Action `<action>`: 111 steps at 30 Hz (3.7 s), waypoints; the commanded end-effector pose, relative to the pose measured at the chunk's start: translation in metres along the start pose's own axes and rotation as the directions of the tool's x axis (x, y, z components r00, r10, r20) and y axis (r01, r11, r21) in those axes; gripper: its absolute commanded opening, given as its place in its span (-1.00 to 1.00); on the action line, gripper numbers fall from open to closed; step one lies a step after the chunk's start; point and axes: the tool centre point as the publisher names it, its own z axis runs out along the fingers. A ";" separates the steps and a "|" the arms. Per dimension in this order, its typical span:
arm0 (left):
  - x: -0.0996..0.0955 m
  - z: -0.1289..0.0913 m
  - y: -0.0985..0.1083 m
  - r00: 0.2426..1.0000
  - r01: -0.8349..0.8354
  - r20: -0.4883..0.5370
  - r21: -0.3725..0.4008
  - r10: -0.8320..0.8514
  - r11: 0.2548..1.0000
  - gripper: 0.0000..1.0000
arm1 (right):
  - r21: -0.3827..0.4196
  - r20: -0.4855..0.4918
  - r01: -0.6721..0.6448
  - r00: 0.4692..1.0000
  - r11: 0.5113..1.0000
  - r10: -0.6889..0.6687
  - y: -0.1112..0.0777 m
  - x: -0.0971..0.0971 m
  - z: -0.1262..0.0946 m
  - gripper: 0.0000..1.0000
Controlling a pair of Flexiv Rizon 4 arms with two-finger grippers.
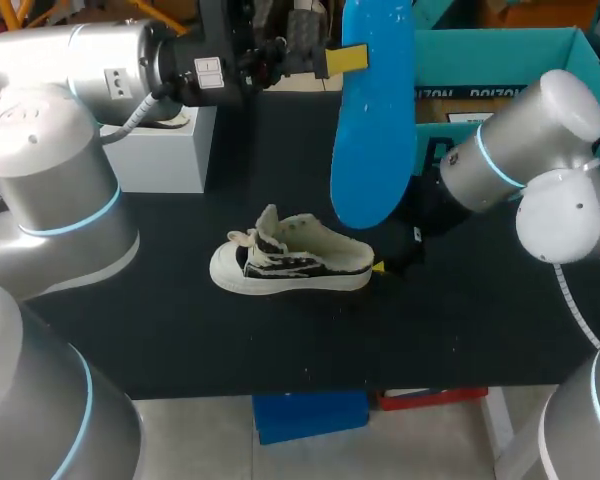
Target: Take the shoe out of the shoebox, open the shoe tongue, remove and reinsert the insole, then place the shoe into the shoebox
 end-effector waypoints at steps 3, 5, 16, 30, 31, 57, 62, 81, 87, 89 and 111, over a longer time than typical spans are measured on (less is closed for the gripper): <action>0.000 0.001 0.001 1.000 -0.001 0.004 0.002 0.001 1.000 -1.00 | -0.184 0.005 -0.013 1.000 0.983 0.014 -0.005 0.004 0.004 1.00; 0.000 0.001 0.001 1.000 -0.001 0.004 0.002 0.001 1.000 -1.00 | -0.202 0.005 -0.018 1.000 0.979 0.019 -0.005 0.005 0.006 1.00; 0.000 0.001 0.001 1.000 -0.001 0.004 0.002 0.001 1.000 -1.00 | -0.254 -0.001 -0.039 0.999 0.966 0.040 -0.007 0.006 0.011 1.00; 0.000 0.001 0.001 1.000 -0.001 0.004 0.002 0.001 1.000 -1.00 | -0.327 -0.021 -0.081 0.997 0.941 0.079 -0.012 0.006 0.021 1.00; 0.000 0.001 0.001 1.000 -0.001 0.004 0.002 0.001 1.000 -1.00 | -0.332 -0.022 -0.082 0.997 0.940 0.079 -0.012 0.006 0.021 1.00; 0.000 0.001 0.001 1.000 -0.001 0.004 0.002 0.001 1.000 -1.00 | 0.302 0.040 -0.019 0.999 0.953 0.007 -0.003 -0.011 -0.011 1.00; 0.000 0.001 0.001 1.000 -0.001 0.004 0.002 0.001 1.000 -1.00 | 0.414 0.018 0.016 0.999 0.910 -0.026 0.008 -0.015 -0.005 1.00; 0.000 0.001 0.001 1.000 -0.001 0.004 0.002 0.001 1.000 -1.00 | 0.529 -0.051 0.077 0.997 0.845 -0.059 0.049 -0.031 0.023 1.00; 0.000 0.001 0.001 1.000 -0.001 0.004 0.002 0.001 1.000 -1.00 | 0.528 -0.056 0.070 0.997 0.847 -0.048 0.063 -0.034 0.032 1.00; 0.000 0.001 0.001 1.000 -0.001 0.004 0.002 0.001 1.000 -1.00 | 0.526 -0.066 0.077 0.997 0.847 -0.050 0.069 -0.035 0.037 1.00; 0.000 0.001 0.001 1.000 -0.001 0.004 0.002 0.001 1.000 -1.00 | 0.533 -0.135 0.097 0.990 0.840 -0.028 0.089 -0.037 0.075 -1.00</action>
